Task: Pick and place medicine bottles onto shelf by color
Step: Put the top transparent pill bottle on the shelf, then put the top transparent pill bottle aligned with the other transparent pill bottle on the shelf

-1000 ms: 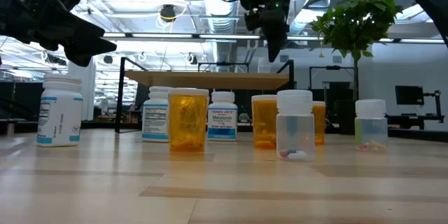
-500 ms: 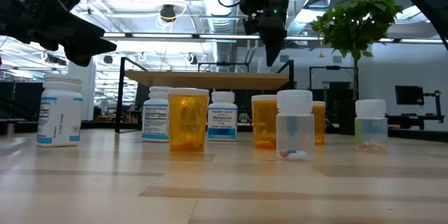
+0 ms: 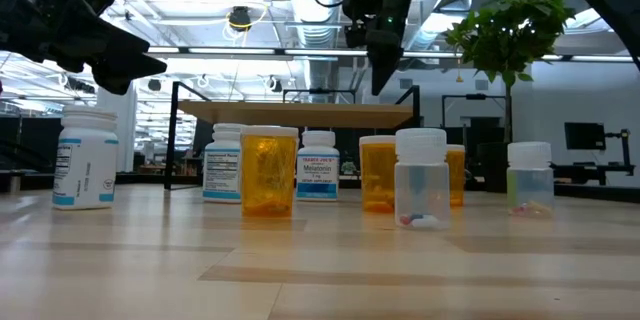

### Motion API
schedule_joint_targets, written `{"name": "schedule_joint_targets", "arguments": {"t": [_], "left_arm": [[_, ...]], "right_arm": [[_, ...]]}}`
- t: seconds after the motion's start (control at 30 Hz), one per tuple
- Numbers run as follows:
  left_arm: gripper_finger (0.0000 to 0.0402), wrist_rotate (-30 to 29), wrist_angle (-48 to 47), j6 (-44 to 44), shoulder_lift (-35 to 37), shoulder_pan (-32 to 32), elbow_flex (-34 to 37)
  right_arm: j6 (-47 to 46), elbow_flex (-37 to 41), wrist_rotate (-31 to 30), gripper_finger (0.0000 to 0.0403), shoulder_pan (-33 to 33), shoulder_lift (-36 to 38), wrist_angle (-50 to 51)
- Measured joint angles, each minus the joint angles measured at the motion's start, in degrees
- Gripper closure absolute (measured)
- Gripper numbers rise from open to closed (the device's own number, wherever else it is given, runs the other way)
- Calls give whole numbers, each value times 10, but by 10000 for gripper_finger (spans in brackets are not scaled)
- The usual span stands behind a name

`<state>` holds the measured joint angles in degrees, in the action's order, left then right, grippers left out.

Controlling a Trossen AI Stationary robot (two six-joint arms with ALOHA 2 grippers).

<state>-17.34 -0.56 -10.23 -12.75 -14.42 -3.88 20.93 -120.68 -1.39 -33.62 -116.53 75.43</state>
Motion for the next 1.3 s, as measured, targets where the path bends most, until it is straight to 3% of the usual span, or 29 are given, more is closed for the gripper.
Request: {"name": "schedule_joint_targets", "arguments": {"t": [0.6, 0.77, 0.93, 1.1, 1.3], "left_arm": [[180, 0, -1, -4, 0, 0, 0], [180, 0, 0, -5, 0, 0, 0], [180, 0, 0, 4, 0, 0, 0], [180, 0, 0, 13, 0, 0, 0], [180, 1, 7, 14, 0, 0, 0]], "right_arm": [[-32, -4, 3, 337, 12, 3, 9], [-113, -24, 42, 337, 57, 23, 139], [-180, 8, 50, 337, 127, 60, 144], [-238, 126, 40, 337, 203, 149, 144], [-437, 357, 19, 337, 303, 313, 62]]}}
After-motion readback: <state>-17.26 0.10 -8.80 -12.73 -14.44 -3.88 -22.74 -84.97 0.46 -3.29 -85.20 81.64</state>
